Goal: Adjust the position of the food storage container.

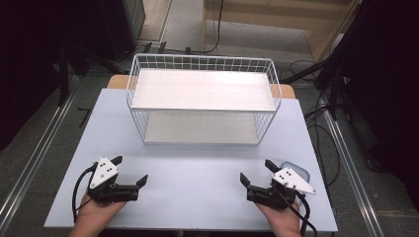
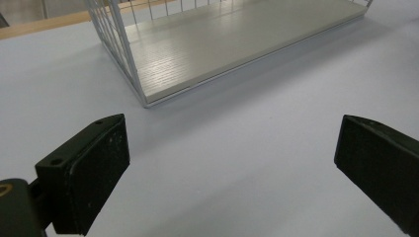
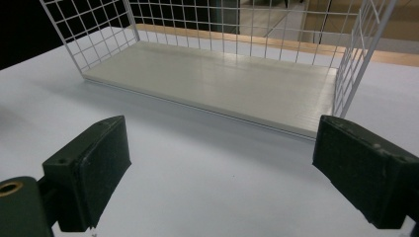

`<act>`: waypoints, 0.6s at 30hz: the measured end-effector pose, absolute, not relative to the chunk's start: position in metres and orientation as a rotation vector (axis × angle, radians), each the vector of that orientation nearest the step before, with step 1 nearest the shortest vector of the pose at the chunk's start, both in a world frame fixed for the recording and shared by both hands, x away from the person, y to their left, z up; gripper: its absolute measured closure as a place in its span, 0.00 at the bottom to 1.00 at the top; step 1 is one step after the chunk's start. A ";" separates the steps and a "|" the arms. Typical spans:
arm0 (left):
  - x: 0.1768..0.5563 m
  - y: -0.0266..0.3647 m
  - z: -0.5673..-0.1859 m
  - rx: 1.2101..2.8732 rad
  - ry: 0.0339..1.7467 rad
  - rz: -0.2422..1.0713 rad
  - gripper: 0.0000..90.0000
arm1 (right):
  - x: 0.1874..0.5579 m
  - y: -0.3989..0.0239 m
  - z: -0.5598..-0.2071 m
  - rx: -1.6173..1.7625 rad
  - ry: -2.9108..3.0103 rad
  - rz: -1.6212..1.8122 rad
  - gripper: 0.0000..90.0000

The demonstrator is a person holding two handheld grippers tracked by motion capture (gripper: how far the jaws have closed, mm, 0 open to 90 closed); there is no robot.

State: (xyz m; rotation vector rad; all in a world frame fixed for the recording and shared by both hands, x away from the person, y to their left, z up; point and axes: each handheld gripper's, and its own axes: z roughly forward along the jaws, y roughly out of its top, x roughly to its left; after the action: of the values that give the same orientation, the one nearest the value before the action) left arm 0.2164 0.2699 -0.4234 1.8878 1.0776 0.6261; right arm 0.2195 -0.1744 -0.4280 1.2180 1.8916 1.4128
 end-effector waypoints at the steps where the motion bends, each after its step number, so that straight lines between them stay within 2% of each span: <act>1: 0.216 0.271 -0.423 1.879 1.082 0.619 0.01 | 0.219 -0.175 -0.428 1.221 1.891 1.413 0.09; 18: 0.213 0.265 -0.421 1.874 1.077 0.610 0.01 | 0.215 -0.182 -0.430 1.213 1.907 1.424 0.09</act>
State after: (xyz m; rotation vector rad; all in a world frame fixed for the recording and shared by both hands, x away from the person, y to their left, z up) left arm 0.2133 0.2654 -0.4209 1.8736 1.0768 0.6103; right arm 0.2147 -0.1817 -0.4297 1.2132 1.9067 1.4244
